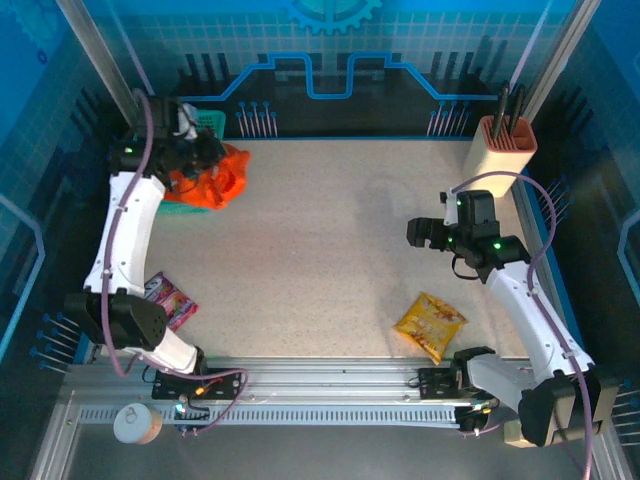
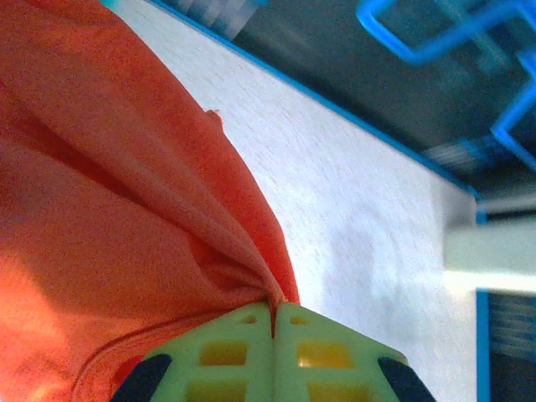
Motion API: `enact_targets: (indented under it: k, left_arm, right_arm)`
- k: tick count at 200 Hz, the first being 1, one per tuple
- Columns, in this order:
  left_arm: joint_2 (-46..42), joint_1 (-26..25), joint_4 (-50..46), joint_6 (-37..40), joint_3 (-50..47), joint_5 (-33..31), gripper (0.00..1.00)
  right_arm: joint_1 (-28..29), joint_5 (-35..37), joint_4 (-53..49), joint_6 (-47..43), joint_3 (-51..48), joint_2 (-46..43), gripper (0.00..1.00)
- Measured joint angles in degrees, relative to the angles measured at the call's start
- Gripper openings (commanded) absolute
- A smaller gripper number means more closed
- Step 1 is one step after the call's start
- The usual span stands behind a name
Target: Fold and stack the t-shirts
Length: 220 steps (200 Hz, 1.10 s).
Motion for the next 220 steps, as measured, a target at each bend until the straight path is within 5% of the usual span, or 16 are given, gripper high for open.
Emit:
enact_targets:
  k: [63, 122, 144, 177, 220]
  left_arm:
    - [-1.73, -20.48, 0.63, 0.04, -8.31, 0.09, 0.0]
    - [14.32, -34.84, 10.12, -2.34, -17.31, -0.22, 0.0]
    - [19.61, -38.88, 14.14, -3.23, -17.18, -0.04, 0.13]
    - [21.66, -42.36, 18.75, -3.69, -15.78, 1.38, 0.53]
    - [19.87, -42.14, 20.5, -2.27, -14.62, -2.32, 0.67]
  right_arm:
    - [0.22, -0.33, -0.39, 1.46, 0.63, -1.05, 0.97]
    - [0.85, -0.28, -2.73, 1.64, 1.62, -3.28, 0.98]
    - [1.7, 0.04, -4.2, 1.42, 2.64, -3.96, 0.98]
    - [4.44, 0.98, -6.16, 1.22, 3.5, -5.31, 0.97]
    - [14.84, 2.99, -7.72, 2.95, 2.19, -7.93, 0.94]
